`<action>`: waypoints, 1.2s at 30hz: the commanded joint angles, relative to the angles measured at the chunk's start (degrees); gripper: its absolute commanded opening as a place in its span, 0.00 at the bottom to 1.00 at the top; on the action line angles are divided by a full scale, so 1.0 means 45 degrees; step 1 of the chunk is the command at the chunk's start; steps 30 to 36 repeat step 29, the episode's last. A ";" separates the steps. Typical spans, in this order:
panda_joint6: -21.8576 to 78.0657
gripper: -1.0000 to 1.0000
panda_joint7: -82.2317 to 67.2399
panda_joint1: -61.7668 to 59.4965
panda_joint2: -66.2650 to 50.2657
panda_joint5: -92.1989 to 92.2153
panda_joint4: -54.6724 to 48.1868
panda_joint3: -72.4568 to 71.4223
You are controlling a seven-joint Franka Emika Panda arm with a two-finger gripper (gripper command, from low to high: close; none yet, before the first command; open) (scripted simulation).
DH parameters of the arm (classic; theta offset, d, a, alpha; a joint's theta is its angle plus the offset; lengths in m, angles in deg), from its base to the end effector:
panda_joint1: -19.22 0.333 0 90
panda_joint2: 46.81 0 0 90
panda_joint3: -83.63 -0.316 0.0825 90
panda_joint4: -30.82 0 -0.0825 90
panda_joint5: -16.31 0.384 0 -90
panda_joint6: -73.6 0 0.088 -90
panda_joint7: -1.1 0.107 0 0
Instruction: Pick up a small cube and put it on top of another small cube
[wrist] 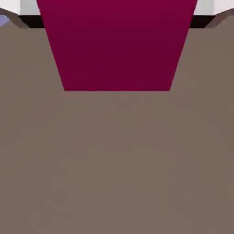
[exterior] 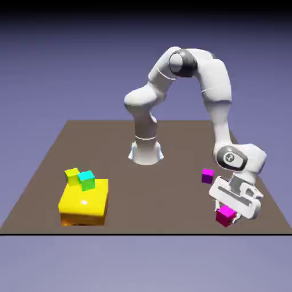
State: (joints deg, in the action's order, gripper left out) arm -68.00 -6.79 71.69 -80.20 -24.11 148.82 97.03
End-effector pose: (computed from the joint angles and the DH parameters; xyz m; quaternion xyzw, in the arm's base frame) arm 0.4436 0.3580 0.1417 0.7210 0.6389 -0.0162 0.2678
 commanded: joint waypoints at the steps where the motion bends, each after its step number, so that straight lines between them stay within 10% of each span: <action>1: 0.0362 0.00 -0.0130 0.0088 0.0461 0.0122 0.0121 -0.0091; 19: 0.6378 0.00 0.1555 -0.7593 0.5835 0.3767 0.1904 0.6978; 26: 0.4076 0.00 0.1437 -0.8501 0.4628 0.4151 0.3118 0.7074; 27: 0.4076 1.00 0.1437 -0.8501 0.4628 0.4151 0.3118 0.7074; 36: 0.4629 1.00 0.1473 -0.8332 0.4927 0.4081 0.2849 0.7088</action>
